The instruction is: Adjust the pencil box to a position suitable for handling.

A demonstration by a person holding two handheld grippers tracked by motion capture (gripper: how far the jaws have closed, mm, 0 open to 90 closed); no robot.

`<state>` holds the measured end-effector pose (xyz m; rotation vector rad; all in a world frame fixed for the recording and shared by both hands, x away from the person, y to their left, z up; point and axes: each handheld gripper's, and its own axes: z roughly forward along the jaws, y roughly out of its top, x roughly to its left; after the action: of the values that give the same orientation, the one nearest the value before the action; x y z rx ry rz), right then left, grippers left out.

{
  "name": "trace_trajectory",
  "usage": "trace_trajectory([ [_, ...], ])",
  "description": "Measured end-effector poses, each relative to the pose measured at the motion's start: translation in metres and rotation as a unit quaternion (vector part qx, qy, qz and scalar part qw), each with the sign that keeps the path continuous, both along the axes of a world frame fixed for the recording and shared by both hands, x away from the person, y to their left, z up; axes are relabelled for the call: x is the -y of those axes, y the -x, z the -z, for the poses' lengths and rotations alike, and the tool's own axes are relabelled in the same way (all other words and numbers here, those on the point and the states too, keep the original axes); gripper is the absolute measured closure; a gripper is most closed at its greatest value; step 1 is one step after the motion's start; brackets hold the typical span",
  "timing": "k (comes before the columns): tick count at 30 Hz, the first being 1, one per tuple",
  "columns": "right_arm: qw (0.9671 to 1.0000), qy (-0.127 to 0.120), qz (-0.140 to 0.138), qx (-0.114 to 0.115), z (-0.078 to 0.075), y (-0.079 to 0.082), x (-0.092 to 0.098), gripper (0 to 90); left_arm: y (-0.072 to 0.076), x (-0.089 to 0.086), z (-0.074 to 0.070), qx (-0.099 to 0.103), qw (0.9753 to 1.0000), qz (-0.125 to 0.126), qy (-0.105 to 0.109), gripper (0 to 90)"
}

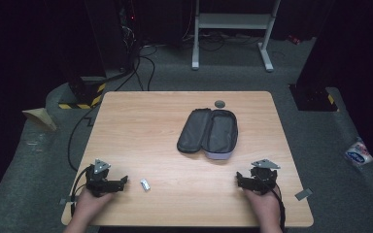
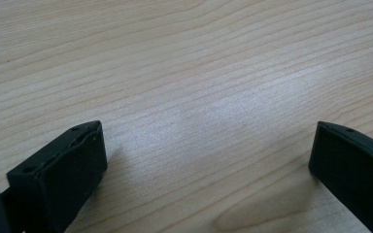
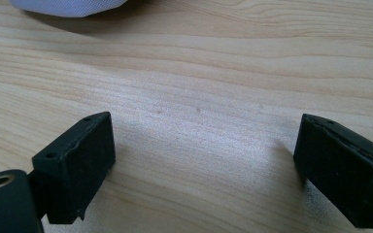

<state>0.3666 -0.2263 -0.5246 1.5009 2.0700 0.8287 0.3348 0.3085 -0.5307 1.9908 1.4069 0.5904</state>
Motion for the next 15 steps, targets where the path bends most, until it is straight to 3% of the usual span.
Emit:
trace_trajectory([
  [3, 1.0, 0.006, -0.004, 0.003, -0.0007, 0.001, -0.0001, 9.5, 0.0003, -0.0001, 0.0002, 0.0, 1.0, 0.001, 0.002, 0.5],
  [4, 0.9998, 0.015, -0.006, 0.014, -0.0032, 0.0031, -0.0009, 10.6, 0.0004, -0.0002, 0.0003, 0.001, 1.0, 0.001, 0.002, 0.5],
  [11, 0.9994, 0.007, -0.008, 0.034, -0.0088, 0.0062, -0.001, 12.6, 0.0003, -0.0004, 0.0003, 0.001, 1.0, 0.004, 0.001, 0.4],
  [15, 0.9994, 0.008, -0.013, 0.032, -0.0089, 0.0067, -0.0019, 13.0, 0.0003, -0.0005, 0.0003, 0.001, 1.0, 0.004, 0.001, 0.4],
])
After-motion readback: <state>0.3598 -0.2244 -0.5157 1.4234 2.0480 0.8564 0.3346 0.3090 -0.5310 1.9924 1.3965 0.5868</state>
